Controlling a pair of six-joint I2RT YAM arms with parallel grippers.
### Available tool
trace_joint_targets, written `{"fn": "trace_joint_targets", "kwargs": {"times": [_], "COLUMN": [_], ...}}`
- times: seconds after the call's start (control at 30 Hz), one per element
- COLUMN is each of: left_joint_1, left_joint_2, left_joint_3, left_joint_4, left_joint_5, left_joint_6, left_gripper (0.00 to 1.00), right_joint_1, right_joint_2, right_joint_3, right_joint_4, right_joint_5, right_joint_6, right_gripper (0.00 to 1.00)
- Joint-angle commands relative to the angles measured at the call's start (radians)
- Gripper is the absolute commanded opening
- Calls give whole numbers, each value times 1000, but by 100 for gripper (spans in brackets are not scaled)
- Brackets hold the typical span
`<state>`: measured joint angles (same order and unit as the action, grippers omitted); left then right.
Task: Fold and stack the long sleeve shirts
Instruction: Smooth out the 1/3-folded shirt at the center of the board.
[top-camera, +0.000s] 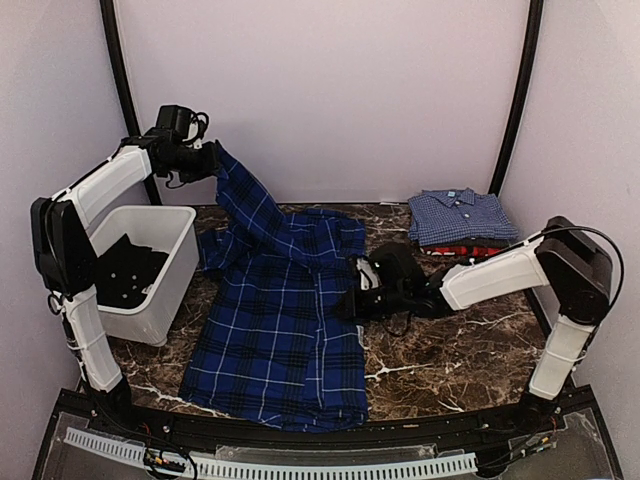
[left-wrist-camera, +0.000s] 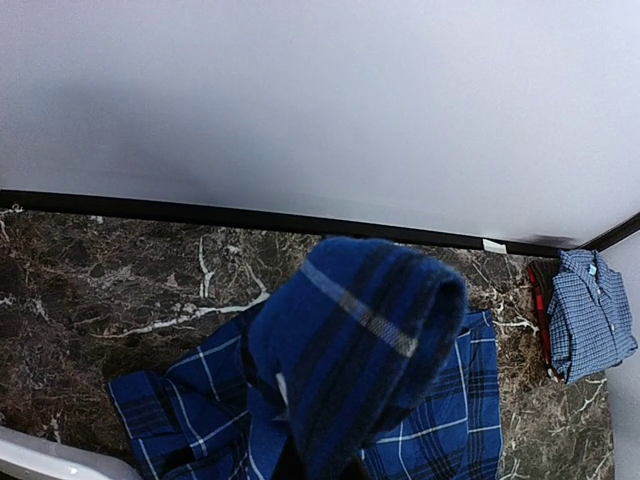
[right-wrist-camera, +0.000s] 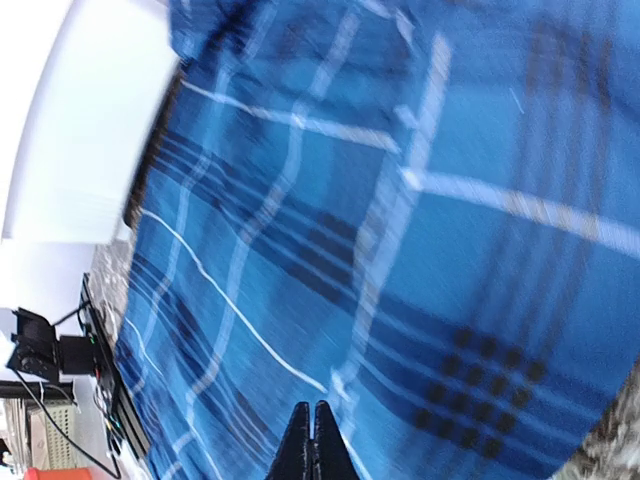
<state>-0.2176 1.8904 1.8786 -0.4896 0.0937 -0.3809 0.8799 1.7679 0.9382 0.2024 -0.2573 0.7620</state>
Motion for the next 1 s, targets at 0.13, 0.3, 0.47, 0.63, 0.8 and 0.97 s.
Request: {"fn": "trace_joint_targets", "kwargs": {"times": [0.13, 0.3, 0.47, 0.63, 0.8, 0.97], "left_joint_1": [6, 3, -23, -77, -142, -204], "left_joint_2": [-43, -77, -126, -219, -307, -359], "left_joint_3": [-12, -49, -117, -237, -416, -555], "left_joint_4": [21, 72, 104, 141, 190, 224], "left_joint_5": [43, 164, 302, 402, 452, 485], "left_joint_6": [31, 26, 31, 35, 17, 5], "left_gripper": [0, 0, 1, 1, 1, 1], "right_joint_1": [-6, -5, -6, -6, -29, -125], "right_joint_2": [43, 107, 75, 10, -44, 20], "right_joint_3": [-182, -191, -181, -130, -59, 35], "right_joint_4": [220, 270, 245, 192, 129, 130], "right_joint_5": [-100, -137, -135, -135, -85, -111], "right_joint_6": [106, 133, 130, 117, 83, 57], "right_gripper": [0, 0, 0, 1, 2, 2]}}
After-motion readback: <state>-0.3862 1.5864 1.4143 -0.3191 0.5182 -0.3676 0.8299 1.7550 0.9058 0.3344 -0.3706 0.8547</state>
